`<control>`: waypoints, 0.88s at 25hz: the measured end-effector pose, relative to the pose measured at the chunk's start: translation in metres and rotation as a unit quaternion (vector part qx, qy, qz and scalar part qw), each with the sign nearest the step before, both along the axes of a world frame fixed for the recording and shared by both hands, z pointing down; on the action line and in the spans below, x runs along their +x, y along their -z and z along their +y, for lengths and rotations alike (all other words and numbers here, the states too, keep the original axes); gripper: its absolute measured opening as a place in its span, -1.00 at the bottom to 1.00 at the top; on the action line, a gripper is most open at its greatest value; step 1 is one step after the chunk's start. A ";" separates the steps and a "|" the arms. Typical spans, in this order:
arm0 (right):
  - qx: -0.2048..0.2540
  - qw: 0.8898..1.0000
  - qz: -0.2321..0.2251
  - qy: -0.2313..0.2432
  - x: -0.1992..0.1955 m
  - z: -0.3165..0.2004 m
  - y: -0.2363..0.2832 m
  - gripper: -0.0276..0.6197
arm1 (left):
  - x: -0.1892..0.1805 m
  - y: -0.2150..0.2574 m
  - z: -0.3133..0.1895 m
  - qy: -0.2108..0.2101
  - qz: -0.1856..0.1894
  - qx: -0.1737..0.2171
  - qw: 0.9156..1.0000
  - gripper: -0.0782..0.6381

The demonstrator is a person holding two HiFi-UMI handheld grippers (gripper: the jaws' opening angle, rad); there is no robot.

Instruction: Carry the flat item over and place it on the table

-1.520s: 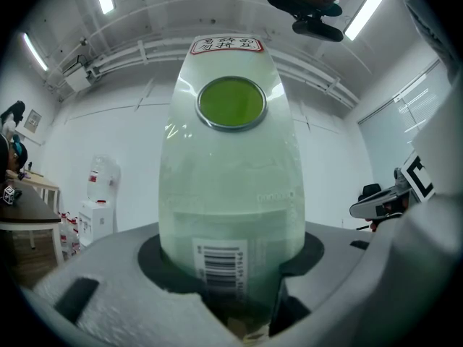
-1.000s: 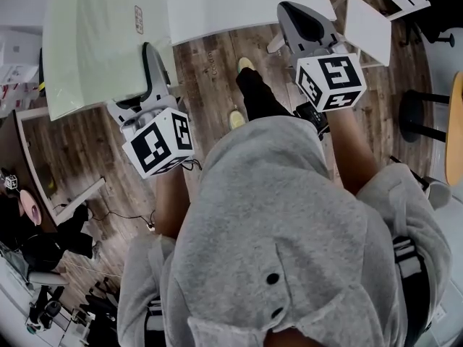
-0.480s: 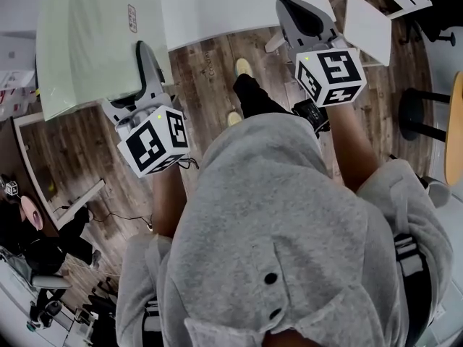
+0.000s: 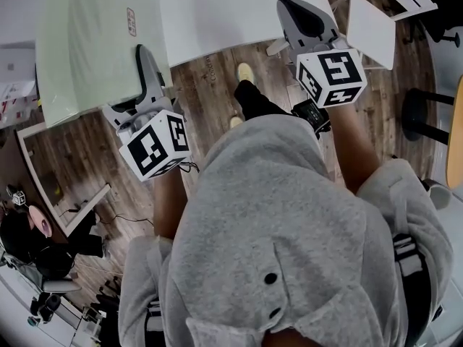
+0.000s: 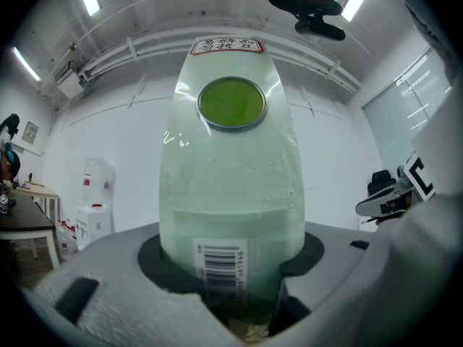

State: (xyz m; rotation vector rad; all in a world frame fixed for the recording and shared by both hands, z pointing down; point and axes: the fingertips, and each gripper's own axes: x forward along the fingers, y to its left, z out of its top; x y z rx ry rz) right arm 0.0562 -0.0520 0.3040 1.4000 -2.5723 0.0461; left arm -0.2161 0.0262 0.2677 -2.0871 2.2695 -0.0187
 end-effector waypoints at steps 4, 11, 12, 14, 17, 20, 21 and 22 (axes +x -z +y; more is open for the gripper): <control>-0.004 1.000 0.004 -0.001 0.009 -0.030 -0.005 -0.82 | 0.007 -0.006 -0.031 0.002 0.000 -0.009 1.000 -0.03; -0.011 1.000 0.006 0.006 0.019 -0.082 -0.008 -0.82 | 0.022 -0.007 -0.082 0.004 0.001 -0.016 1.000 -0.03; -0.011 1.000 0.006 0.009 0.019 -0.089 -0.008 -0.83 | 0.024 -0.007 -0.089 0.005 0.000 -0.017 1.000 -0.03; -0.011 1.000 0.005 0.013 0.020 -0.102 -0.008 -0.82 | 0.027 -0.006 -0.101 0.008 -0.002 -0.019 1.000 -0.03; -0.013 1.000 0.003 0.017 0.018 -0.118 -0.009 -0.82 | 0.027 -0.006 -0.117 0.011 -0.005 -0.023 1.000 -0.03; -0.015 1.000 -0.002 0.019 0.017 -0.131 -0.010 -0.82 | 0.026 -0.004 -0.128 0.014 -0.009 -0.026 1.000 -0.03; -0.017 1.000 -0.003 0.020 0.018 -0.135 -0.010 -0.82 | 0.027 -0.004 -0.132 0.015 -0.011 -0.027 0.999 -0.03; -0.018 1.000 -0.005 0.020 0.019 -0.138 -0.010 -0.82 | 0.028 -0.003 -0.135 0.015 -0.012 -0.028 0.999 -0.03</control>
